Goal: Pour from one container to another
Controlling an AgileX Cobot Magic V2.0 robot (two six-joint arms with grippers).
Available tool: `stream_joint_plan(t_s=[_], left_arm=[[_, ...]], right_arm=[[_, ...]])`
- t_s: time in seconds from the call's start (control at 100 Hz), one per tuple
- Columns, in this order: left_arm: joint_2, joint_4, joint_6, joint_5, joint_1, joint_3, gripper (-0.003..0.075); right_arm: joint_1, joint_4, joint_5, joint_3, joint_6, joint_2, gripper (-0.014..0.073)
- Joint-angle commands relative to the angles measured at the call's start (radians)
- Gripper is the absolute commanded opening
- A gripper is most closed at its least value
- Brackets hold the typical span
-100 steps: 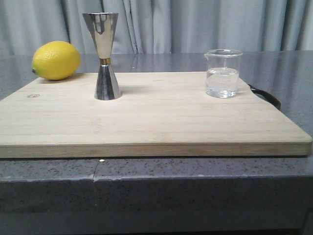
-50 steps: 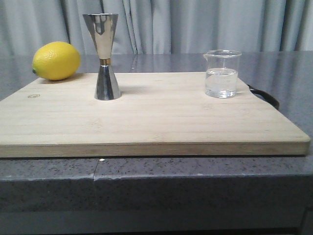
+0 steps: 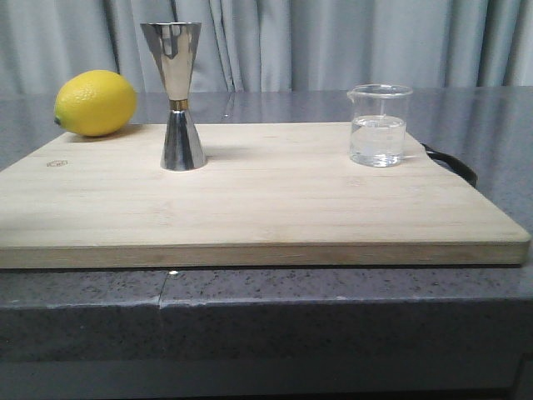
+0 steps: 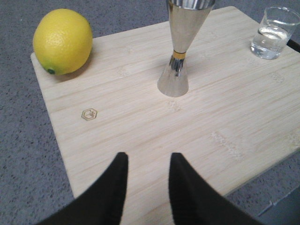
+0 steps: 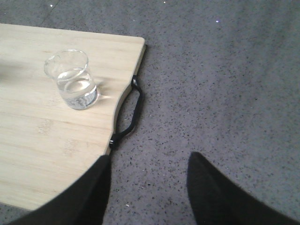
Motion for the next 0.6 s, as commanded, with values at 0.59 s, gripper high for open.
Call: stream_joint_plan(t_s=[0.59], left_arm=[[0.494,-0.024,-0.027,-0.813,-0.287,-0.036,0.0523]], right_arm=[[-0.006,0.096,-0.157,-0.037,-0.012,0.089,0.0403]])
